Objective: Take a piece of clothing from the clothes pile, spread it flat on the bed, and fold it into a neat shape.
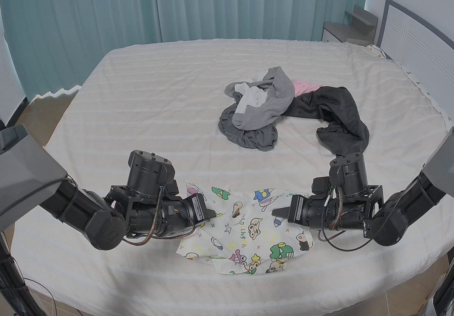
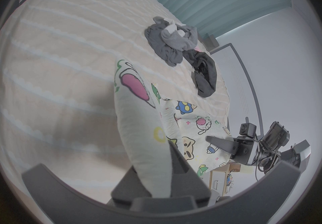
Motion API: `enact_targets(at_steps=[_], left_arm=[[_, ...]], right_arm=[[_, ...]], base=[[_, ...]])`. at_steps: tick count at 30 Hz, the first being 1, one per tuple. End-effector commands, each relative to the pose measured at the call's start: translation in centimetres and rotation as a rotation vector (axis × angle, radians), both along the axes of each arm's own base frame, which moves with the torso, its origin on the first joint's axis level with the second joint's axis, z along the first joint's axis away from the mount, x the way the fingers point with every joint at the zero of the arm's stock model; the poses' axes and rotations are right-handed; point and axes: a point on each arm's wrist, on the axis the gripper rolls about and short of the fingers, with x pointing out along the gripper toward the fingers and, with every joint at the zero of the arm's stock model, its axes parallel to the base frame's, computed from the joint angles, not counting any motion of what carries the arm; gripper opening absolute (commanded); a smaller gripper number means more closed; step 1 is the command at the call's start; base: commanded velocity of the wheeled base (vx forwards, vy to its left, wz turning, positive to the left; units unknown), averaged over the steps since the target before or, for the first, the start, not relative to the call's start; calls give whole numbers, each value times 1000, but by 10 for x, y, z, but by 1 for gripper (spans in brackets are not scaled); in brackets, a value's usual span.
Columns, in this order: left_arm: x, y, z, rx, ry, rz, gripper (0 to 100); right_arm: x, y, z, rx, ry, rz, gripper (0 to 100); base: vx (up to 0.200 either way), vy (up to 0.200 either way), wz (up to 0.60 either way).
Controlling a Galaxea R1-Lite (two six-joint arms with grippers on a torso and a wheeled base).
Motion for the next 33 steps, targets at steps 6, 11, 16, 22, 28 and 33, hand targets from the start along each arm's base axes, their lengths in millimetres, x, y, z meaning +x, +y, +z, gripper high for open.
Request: enact_targets(at_steps=[6, 11, 16, 22, 28, 33], left_arm=[[-2, -3, -7, 11, 22, -9, 0], [-4, -1, -14, 24, 43, -7, 0], [-5, 0, -19, 37, 56, -4, 0], [-4, 0, -33, 86, 77, 31, 0], [-6, 3, -47, 139, 107, 64, 0], [-3, 6, -58, 177, 121, 93, 0]], right_arm=[[0, -5, -3, -10, 10, -9, 0], [-1, -4, -13, -26, 37, -5, 0], [-1, -2, -21, -40, 56, 4, 0], [1, 0, -40, -84, 87, 19, 0], [-7, -1, -54, -136, 110, 52, 0], [-7, -2, -60, -152, 123, 57, 0]], base=[[0, -200, 0], [0, 0, 0], [0, 0, 0], [0, 0, 0], [0, 0, 0], [0, 0, 0]])
